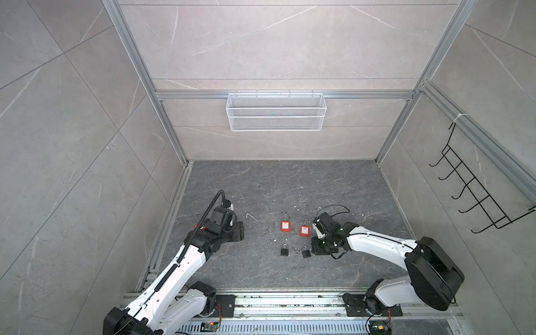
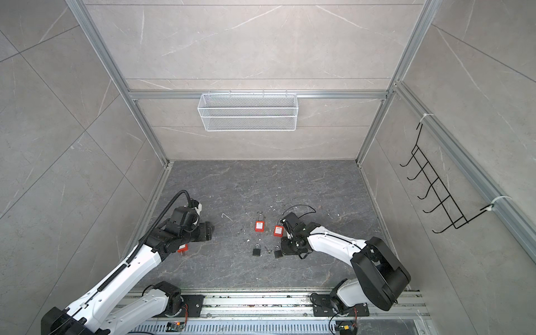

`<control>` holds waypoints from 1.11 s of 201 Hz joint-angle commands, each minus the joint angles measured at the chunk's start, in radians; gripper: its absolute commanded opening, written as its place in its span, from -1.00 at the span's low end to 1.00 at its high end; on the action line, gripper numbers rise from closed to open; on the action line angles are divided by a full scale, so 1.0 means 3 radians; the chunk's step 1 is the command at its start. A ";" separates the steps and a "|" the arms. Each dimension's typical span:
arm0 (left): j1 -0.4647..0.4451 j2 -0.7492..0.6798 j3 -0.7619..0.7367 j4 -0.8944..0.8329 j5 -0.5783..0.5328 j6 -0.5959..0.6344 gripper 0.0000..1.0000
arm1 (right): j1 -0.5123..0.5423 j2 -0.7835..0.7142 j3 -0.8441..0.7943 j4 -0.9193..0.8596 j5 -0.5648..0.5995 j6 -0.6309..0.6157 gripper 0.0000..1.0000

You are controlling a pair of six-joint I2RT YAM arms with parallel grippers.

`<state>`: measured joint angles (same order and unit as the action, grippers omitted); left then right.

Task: Lock with the key

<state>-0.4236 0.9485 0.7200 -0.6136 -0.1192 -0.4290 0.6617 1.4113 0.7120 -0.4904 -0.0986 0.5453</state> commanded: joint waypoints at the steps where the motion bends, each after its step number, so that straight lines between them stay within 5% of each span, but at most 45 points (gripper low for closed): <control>1: 0.0066 -0.0053 0.0010 -0.0219 -0.0153 -0.0293 0.56 | 0.0029 -0.0287 0.0041 -0.0243 0.0247 0.0030 -0.40; 43: 0.0307 0.0008 0.0023 -0.0447 -0.0173 -0.0573 0.65 | 0.0044 -0.0596 0.0090 -0.0337 0.0429 -0.0037 -0.15; 103: 0.0988 0.0489 0.0010 -0.0439 0.0151 -0.0512 0.67 | 0.0115 -0.0617 0.0305 -0.0477 0.1507 0.0447 -0.10; 181: 0.1619 0.1250 0.0138 -0.0339 0.0099 -0.0034 0.70 | 0.0147 -0.0271 0.0548 -0.0392 0.1648 0.0496 -0.03; 223: 0.1666 0.1628 0.0330 -0.0273 0.0206 0.0150 0.60 | 0.0147 -0.0310 0.0505 -0.0364 0.1679 0.0514 0.10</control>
<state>0.0734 1.3907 0.7563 -0.7128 -0.0944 -0.4522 0.7010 1.3216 0.8494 -0.5804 0.3691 0.6781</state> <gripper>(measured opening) 0.814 0.535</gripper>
